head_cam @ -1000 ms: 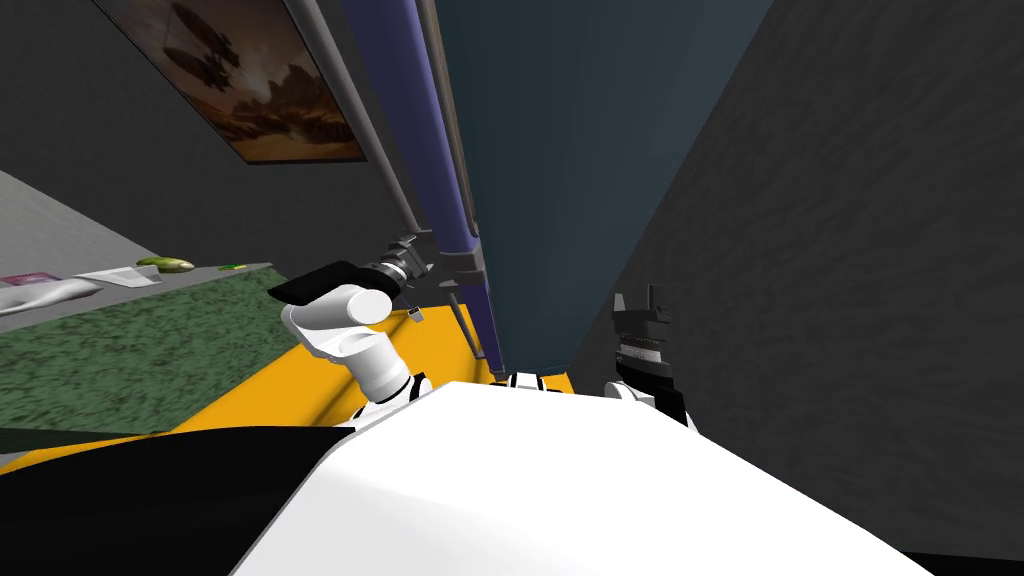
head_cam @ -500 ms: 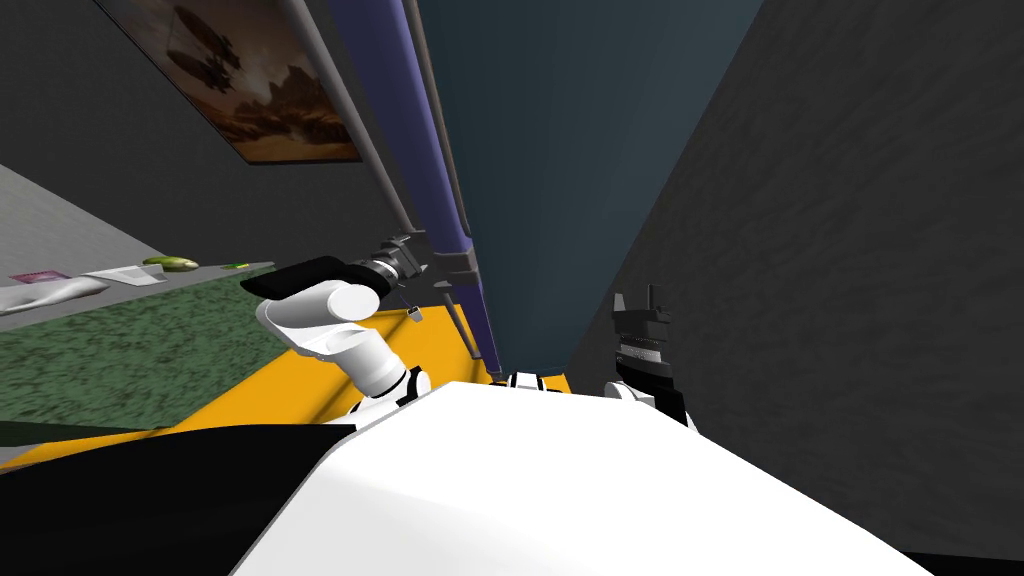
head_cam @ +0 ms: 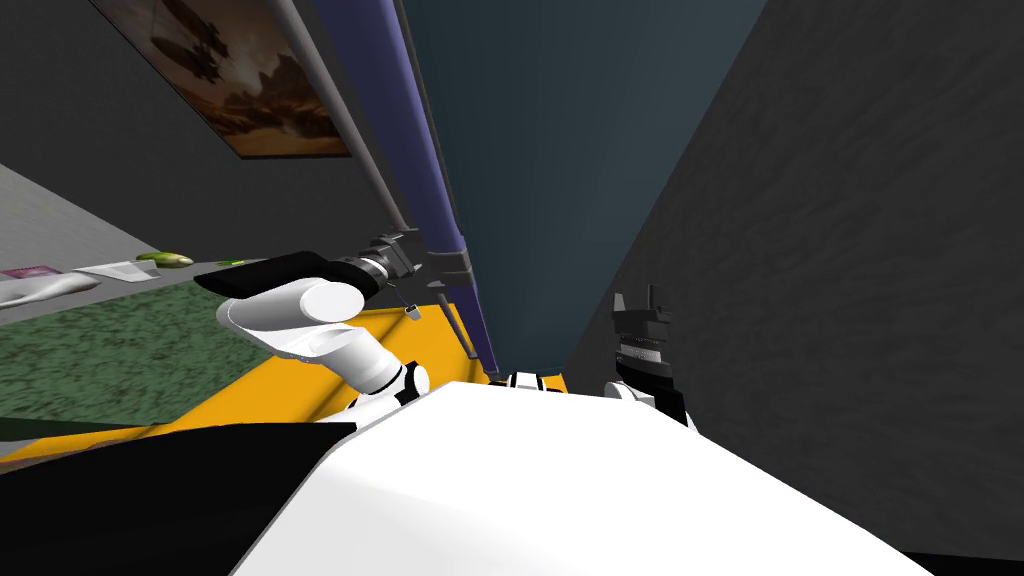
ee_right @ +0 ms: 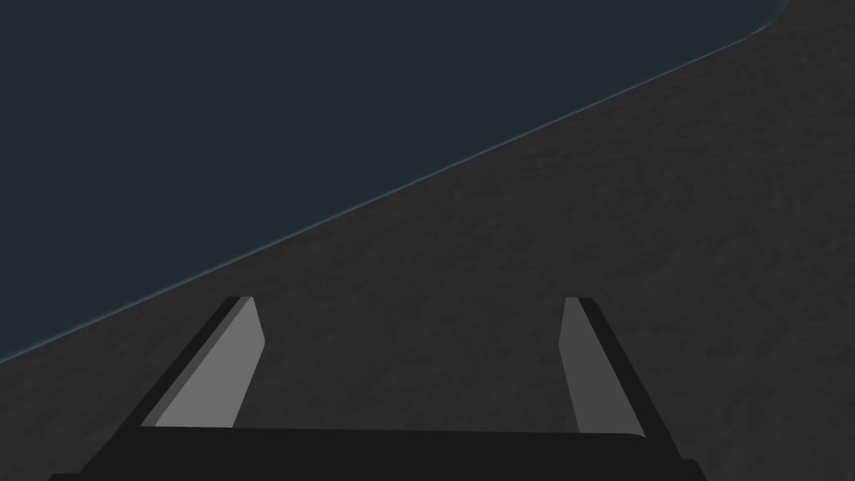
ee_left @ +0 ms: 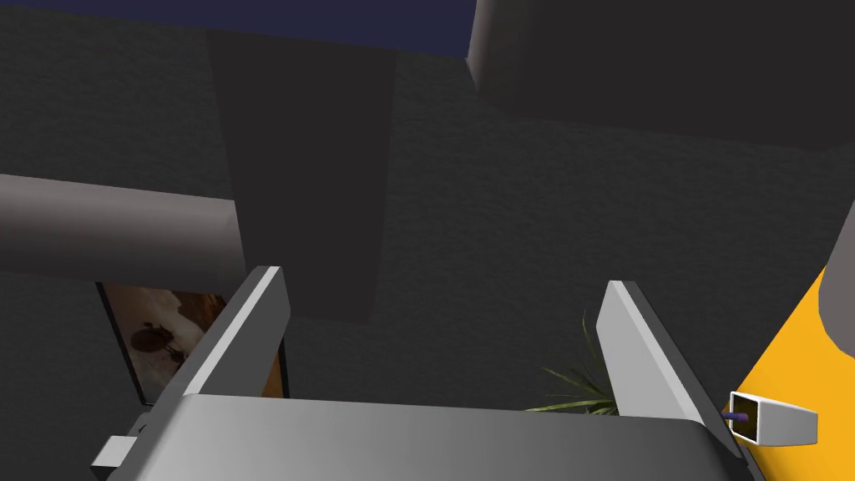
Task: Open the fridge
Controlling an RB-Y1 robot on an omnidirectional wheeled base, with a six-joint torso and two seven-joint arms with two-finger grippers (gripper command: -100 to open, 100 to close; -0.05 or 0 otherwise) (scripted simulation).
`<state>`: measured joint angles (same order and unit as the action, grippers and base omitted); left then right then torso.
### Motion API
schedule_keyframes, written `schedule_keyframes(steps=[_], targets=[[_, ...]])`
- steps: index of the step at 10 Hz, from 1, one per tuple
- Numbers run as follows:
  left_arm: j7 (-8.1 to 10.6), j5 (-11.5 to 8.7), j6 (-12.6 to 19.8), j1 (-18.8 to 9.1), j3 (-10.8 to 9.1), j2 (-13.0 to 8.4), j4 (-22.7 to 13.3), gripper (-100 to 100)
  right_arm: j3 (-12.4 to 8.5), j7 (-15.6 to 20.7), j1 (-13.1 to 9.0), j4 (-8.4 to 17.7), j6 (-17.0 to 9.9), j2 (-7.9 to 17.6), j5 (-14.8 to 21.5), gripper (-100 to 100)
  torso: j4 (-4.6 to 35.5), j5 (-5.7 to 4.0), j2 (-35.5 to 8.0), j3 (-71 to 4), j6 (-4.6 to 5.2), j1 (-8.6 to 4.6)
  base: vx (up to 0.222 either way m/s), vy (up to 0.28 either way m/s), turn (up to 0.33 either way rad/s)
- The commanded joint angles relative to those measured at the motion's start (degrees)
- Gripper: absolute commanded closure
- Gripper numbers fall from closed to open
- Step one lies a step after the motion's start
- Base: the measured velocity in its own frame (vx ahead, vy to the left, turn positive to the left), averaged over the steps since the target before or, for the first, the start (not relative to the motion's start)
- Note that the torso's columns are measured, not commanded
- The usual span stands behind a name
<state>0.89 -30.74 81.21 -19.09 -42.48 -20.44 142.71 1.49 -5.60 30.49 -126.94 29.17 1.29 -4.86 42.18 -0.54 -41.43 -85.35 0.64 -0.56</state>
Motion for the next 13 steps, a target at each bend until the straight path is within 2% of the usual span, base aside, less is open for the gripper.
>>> schedule_keyframes(steps=[1,4,5,6,7,8,11,12,13], targets=[[0.12,-1.29,2.62,-1.65,-1.68,-1.26,3.26,-100,0.0,0.0,0.0,0.0,0.0,0.0,0.0,0,0.02,0.08,-0.15,0.14,-0.13,0.04,0.021,-0.031,-0.005],[0.16,-1.83,4.19,-2.25,-2.63,-1.75,7.14,-100,0.0,0.0,0.0,0.0,0.0,0.0,0.0,0,0.06,0.45,-0.67,0.62,-0.52,0.45,0.022,-0.031,-0.009],[0.28,-1.69,4.16,-2.28,-2.46,-1.78,6.4,-100,0.0,0.0,0.0,0.0,0.0,0.0,0.0,0,0.11,0.55,-0.87,0.78,-0.61,0.59,0.008,-0.011,-0.002],[0.79,-1.8,5.79,-3.55,-2.93,-2.96,6.51,-100,0.0,0.0,0.0,0.0,0.0,0.0,0.0,0,0.14,0.58,-0.96,0.85,-0.64,0.68,0.089,0.012,-0.036],[0.55,-1.65,4.95,-3.1,-2.63,-2.5,6.46,-100,-0.01,0.0,0.01,0.0,0.0,0.01,0.0,0,0.09,0.58,-0.73,0.71,-0.63,0.71,0.05,0.01,0.012],[0.64,-1.66,5.25,-3.19,-2.68,-2.6,6.52,100,-0.01,0.0,0.0,0.0,0.0,0.01,0.0,0,0.0,0.57,-0.65,0.61,-0.53,0.64,-0.003,0.002,0.012],[0.51,-3.86,4.76,-3.85,-1.64,-2.57,5.77,100,-0.03,0.0,0.0,0.01,0.0,0.03,0.0,0,0.11,0.5,-0.51,0.44,-0.44,0.92,-0.025,0.186,-0.094],[0.51,-3.86,4.76,-3.85,-1.64,-2.57,5.77,100,-0.01,0.0,-0.02,0.01,-0.01,0.02,0.0,0,-0.05,0.37,-0.42,0.39,-0.25,0.24,-0.048,0.21,-0.012],[0.51,-3.86,4.76,-3.85,-1.64,-2.57,5.77,100,-0.02,0.0,0.0,0.0,0.0,0.03,0.0,0,0.02,0.36,-0.41,0.41,-0.49,0.4,0.014,0.185,0.066]])
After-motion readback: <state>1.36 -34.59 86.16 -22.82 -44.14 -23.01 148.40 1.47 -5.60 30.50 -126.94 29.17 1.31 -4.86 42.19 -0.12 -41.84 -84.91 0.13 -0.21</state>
